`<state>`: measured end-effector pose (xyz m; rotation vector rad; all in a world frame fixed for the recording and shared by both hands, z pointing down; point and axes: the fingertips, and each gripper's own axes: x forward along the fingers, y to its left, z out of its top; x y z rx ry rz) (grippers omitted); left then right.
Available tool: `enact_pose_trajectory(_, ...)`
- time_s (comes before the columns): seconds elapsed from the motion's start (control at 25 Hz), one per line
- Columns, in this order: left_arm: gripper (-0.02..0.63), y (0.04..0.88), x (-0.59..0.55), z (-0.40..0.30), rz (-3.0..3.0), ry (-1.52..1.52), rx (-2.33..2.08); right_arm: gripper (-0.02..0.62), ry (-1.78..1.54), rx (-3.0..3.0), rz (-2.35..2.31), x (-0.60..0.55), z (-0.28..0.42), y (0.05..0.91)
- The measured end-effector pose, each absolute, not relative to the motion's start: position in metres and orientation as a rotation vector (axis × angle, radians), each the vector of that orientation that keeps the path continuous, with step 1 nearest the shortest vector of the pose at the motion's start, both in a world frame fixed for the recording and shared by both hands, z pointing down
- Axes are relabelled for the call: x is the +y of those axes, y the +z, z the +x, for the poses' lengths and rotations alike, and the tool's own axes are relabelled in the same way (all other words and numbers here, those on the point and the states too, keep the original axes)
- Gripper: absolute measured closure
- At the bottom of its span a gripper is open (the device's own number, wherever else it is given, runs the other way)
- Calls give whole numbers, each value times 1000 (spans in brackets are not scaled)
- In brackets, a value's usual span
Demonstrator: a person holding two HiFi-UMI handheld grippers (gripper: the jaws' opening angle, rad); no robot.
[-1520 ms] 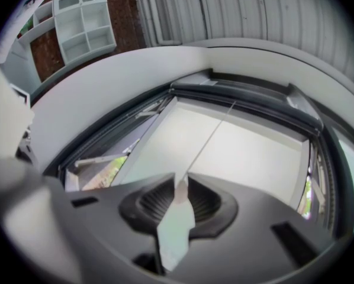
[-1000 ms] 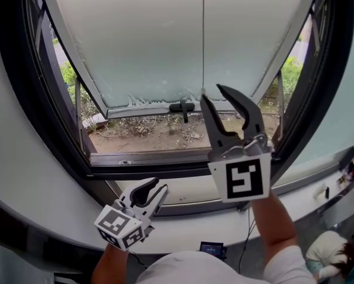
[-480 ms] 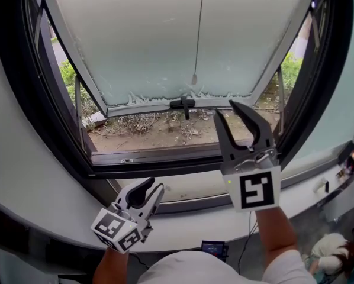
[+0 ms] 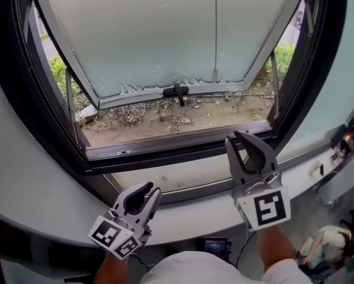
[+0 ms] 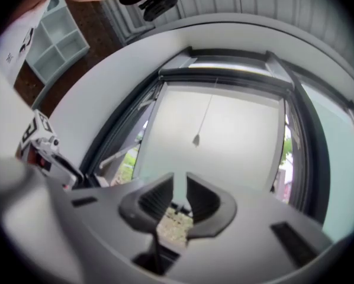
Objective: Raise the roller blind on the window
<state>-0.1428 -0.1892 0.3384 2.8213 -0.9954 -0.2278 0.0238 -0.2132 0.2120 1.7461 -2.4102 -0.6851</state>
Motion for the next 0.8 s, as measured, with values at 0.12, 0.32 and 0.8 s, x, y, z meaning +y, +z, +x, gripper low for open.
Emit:
enact_pose_trajectory(0.12, 510, 353, -181, -143, 2798, -227, -958, 525, -598, -2391, 1739, -202, 28, 243)
enact_pose_trajectory(0.32, 535, 370, -161, -137, 2755, -203, -962, 528, -447, -2403, 1725, -178, 44, 287)
enact_pose_trajectory(0.8, 540, 399, -70, -66, 2658, -143, -1024, 529, -179, -2450, 1614, -94, 119, 361)
